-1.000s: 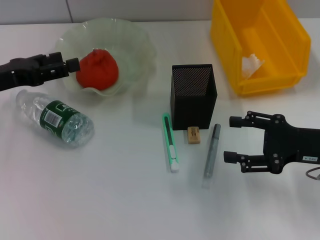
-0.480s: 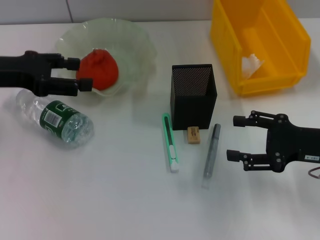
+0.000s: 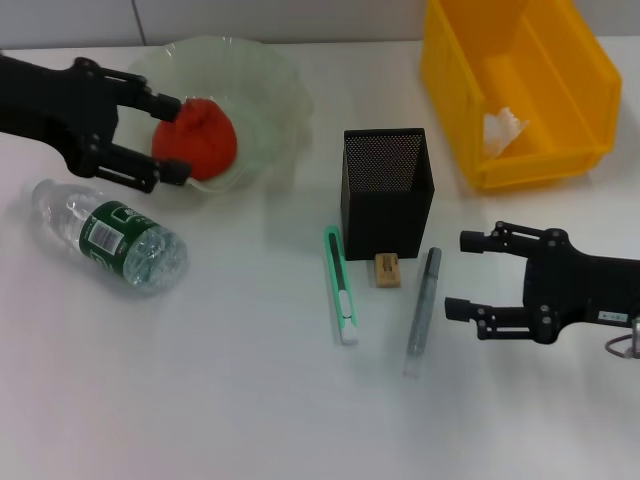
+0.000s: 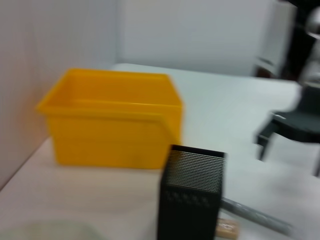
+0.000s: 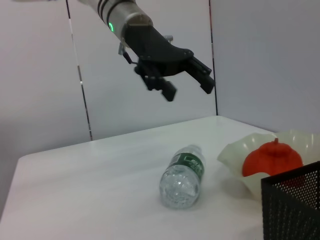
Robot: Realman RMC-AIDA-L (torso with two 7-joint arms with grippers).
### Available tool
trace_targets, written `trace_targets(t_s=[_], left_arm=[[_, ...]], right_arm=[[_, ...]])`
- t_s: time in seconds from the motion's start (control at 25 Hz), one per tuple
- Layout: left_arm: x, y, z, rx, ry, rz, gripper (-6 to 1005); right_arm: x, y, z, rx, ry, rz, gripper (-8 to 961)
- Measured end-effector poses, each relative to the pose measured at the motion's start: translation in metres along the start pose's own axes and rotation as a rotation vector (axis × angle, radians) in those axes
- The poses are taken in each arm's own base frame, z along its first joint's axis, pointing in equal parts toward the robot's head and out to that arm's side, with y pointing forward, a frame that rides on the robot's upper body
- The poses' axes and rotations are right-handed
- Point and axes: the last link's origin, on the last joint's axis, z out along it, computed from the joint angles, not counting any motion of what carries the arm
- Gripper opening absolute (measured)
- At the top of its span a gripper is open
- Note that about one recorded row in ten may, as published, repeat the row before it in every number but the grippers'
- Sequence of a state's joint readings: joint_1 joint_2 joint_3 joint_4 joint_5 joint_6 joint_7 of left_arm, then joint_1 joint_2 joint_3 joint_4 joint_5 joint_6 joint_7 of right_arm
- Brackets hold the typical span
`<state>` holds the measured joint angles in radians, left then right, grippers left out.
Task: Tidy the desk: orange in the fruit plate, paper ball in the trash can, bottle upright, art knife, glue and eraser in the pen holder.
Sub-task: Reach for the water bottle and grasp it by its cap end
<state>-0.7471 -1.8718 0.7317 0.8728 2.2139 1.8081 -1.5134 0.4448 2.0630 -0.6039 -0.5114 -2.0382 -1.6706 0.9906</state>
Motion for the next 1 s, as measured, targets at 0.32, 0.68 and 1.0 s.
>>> trace_targets(t_s=[0.32, 0.68, 1.0], left_arm=[[0.026, -0.004, 0.012, -0.109, -0.206, 0.315, 771], [0.039, -0.008, 0.031, -0.15, -0.416, 0.473, 770], [0.028, -0.006, 0.036, -0.16, -0.562, 0.466, 770]], right_arm=[[0.0, -0.009, 0.008, 0.039, -0.01, 0.051, 834], [-0.006, -0.015, 0.007, 0.078, -0.05, 0.061, 835], [-0.003, -0.013, 0.004, 0.069, -0.039, 0.082, 834]])
